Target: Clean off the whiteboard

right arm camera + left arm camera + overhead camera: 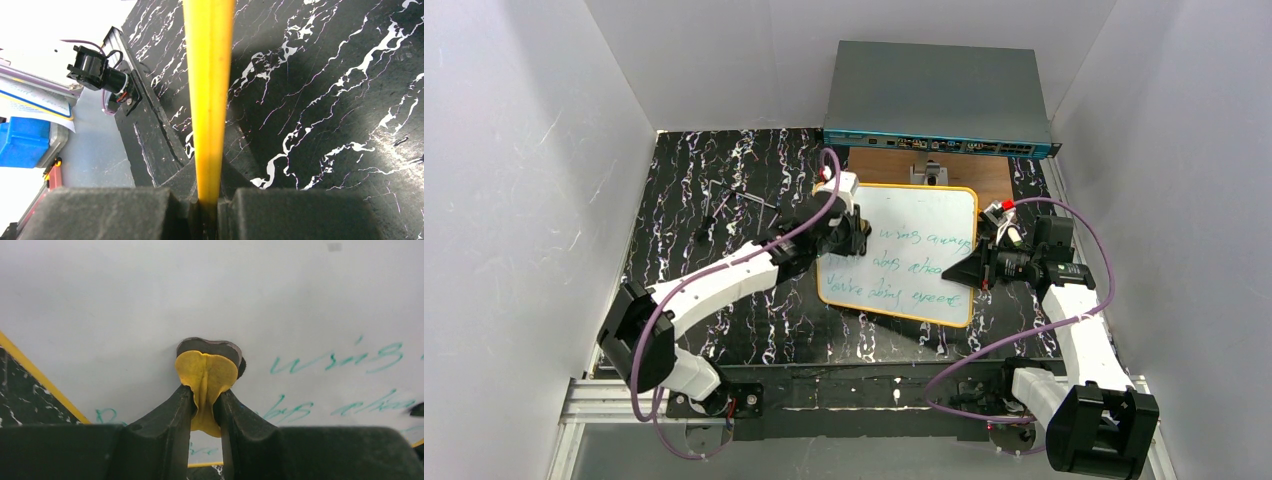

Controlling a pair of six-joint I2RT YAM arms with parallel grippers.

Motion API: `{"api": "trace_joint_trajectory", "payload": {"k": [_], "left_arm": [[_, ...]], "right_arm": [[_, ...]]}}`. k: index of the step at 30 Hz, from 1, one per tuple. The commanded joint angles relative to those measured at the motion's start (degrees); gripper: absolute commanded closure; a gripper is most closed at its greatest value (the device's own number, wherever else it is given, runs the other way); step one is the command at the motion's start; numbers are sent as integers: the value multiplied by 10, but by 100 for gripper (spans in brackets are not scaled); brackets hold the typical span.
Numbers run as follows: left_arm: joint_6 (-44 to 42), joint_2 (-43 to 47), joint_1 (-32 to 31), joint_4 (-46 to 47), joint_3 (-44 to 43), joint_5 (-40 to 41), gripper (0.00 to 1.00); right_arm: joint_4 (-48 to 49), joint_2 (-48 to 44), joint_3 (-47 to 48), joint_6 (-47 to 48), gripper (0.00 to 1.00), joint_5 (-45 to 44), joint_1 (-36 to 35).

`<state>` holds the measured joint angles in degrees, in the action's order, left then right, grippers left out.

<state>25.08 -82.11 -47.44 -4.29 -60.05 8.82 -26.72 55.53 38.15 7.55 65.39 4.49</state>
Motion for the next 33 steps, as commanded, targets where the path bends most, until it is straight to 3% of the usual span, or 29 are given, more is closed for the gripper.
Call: {"api": "trace_joint_trajectory", "payload": {"k": [1, 3, 6, 12, 15, 20, 27, 33], "left_arm": [[-7, -12, 72, -3, -38, 0, 100], [10, -8, 107, 13, -20, -21, 100], [4, 7, 111, 34, 4, -39, 100], [-55, 14, -7, 40, 12, -16, 100], [-59, -5, -28, 39, -10, -11, 100], [-48, -46, 12, -11, -71, 24, 100], [2, -6, 76, -14, -35, -12, 100], [-61, -34, -6, 3, -82, -42, 100]], "right_arm": [[26, -14, 26, 26, 99, 50, -1], [26, -15, 26, 26, 99, 52, 0], [26, -16, 27, 26, 99, 53, 2], [27, -10, 28, 26, 99, 55, 2], [27, -8, 28, 26, 99, 55, 2], [25, -11, 26, 28, 99, 53, 2], [25, -14, 28, 29, 99, 60, 5], [25, -14, 27, 29, 99, 61, 4]]}}
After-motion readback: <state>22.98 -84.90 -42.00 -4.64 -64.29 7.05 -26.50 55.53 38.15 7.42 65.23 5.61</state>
